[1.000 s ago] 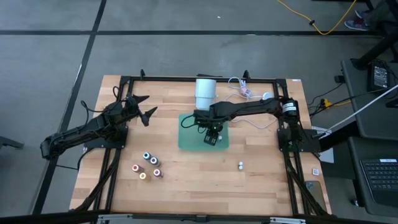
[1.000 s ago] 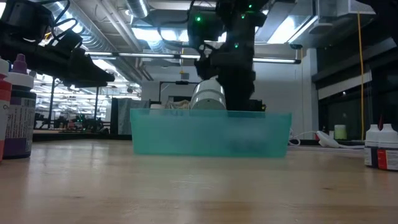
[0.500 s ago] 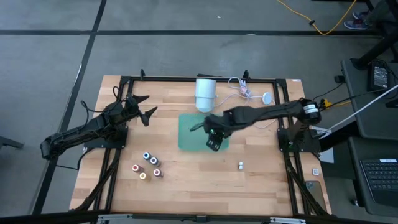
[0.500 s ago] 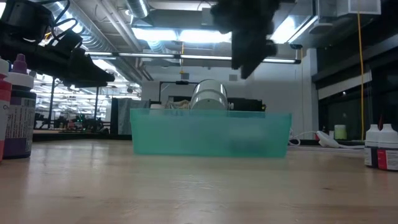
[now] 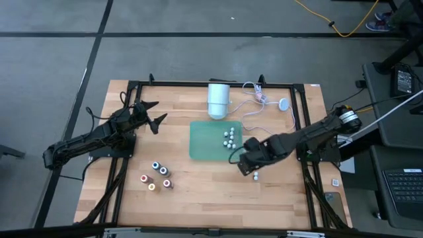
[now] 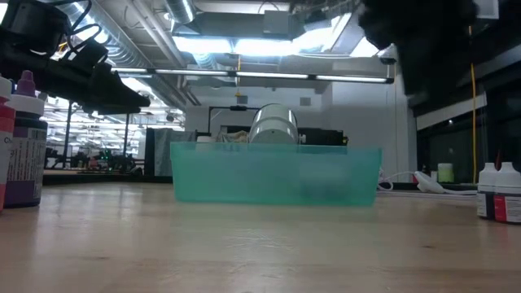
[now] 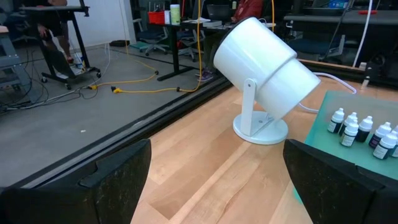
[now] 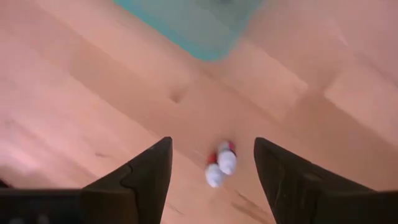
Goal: Pick & Place food coloring
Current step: Put the small pink food coloring bottle into the green bin
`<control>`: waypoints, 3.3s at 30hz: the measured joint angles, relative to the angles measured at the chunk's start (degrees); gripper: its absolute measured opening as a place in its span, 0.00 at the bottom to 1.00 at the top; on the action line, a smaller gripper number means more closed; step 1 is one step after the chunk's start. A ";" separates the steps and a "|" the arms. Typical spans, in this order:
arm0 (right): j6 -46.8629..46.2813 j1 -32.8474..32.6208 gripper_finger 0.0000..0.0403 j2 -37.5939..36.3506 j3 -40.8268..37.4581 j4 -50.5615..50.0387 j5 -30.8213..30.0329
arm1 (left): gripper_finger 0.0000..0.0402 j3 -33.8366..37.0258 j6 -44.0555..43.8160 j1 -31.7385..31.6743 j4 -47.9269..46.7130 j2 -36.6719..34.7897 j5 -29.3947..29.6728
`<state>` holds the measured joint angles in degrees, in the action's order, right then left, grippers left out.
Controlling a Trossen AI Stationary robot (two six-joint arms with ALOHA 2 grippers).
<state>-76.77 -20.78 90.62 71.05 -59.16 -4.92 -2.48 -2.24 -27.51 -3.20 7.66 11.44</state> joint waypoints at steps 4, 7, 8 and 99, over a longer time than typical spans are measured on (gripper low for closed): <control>-6.67 -2.22 0.56 -0.45 -3.32 0.03 0.06 | 0.90 -0.02 0.00 0.00 0.00 0.00 0.00; -10.27 -3.14 0.56 -0.34 -5.31 0.96 0.25 | 0.90 -0.01 0.00 0.00 0.00 0.00 0.00; -11.45 -3.31 0.56 -0.01 -5.76 1.66 0.35 | 0.90 0.00 0.00 0.00 0.00 -0.02 0.00; 35.89 14.30 0.16 14.85 16.91 -7.47 5.28 | 0.90 -0.02 0.00 0.00 0.00 0.00 0.00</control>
<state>-40.88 -6.48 105.48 87.96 -66.62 0.36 -2.50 -2.24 -27.51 -3.20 7.66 11.44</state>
